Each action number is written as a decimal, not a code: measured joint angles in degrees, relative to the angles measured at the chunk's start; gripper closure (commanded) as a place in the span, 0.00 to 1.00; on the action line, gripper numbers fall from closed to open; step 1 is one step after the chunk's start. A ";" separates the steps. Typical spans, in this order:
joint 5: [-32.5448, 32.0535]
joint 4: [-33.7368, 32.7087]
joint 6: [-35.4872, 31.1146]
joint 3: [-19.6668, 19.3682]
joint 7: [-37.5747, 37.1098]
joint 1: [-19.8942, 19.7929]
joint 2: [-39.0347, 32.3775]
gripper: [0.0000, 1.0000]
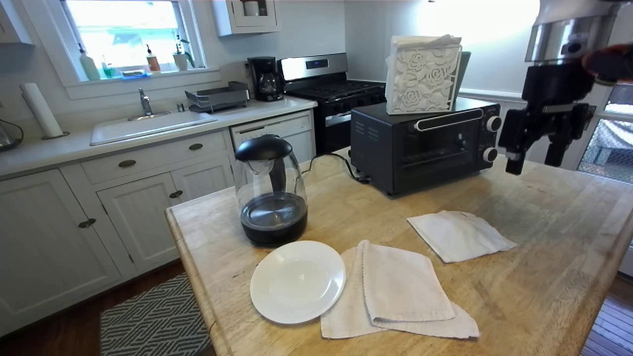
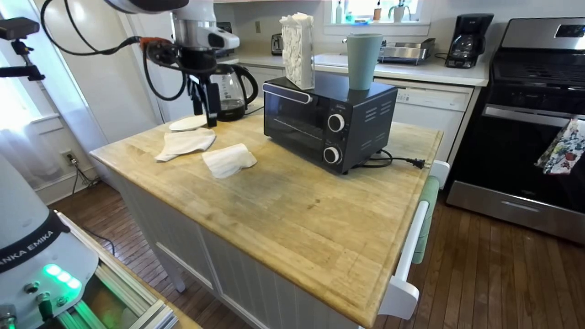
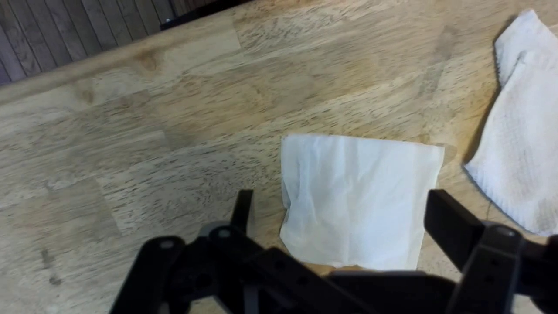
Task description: Put the paper towel in between the microwave and kettle
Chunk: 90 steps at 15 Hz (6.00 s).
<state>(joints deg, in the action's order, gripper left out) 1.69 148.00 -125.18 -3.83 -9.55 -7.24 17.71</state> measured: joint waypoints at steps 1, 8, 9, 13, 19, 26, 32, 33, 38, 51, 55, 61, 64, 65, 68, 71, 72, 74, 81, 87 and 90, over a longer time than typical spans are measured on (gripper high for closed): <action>-0.24 2.86 -3.90 1.44 -1.85 0.20 0.34 0.00; -5.07 10.76 -20.95 7.52 -11.36 0.45 -0.29 0.00; -5.07 10.73 -20.94 7.36 -11.29 0.42 -0.28 0.00; -5.07 10.74 -20.92 7.32 -11.28 0.41 -0.26 0.00; -5.60 10.24 -23.76 8.64 -15.01 0.14 -2.11 0.00; -23.09 5.76 -33.55 12.50 -36.19 -1.73 -15.52 0.00; -32.63 -2.30 -33.14 11.51 -47.78 -2.18 -25.60 0.00; -32.77 -3.31 -33.00 11.36 -48.37 -2.14 -26.98 0.00; -31.59 -7.71 -32.99 9.82 -48.65 -1.06 -32.97 0.39; -4.84 -10.57 -37.88 5.19 -35.53 8.75 -34.14 1.00; 10.00 -10.78 -46.61 10.16 -28.12 8.14 -34.15 1.00; 18.25 -13.47 -61.10 19.19 -25.55 1.90 -35.42 1.00; 18.26 -14.96 -65.62 19.91 -25.77 -0.20 -37.30 1.00; 18.26 -15.49 -66.45 19.92 -25.87 -0.74 -38.05 0.98; 18.17 -16.75 -66.47 21.59 -25.88 -2.88 -39.70 0.98; 18.17 -16.99 -66.47 21.98 -25.89 -3.11 -39.90 0.98; 18.17 -16.99 -66.47 22.02 -25.89 -3.11 -39.90 1.00; 18.36 -16.99 -66.55 21.15 -25.82 -2.32 -39.90 1.00; 27.69 -23.11 -73.34 12.33 -29.16 10.95 -45.26 1.00; 37.32 -31.91 -76.61 3.64 -29.44 21.78 -52.32 0.73; 41.16 -35.20 -76.62 -0.52 -29.43 25.62 -54.82 0.60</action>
<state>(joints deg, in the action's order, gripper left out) 42.85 112.80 -201.80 -4.35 -38.98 18.38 -37.12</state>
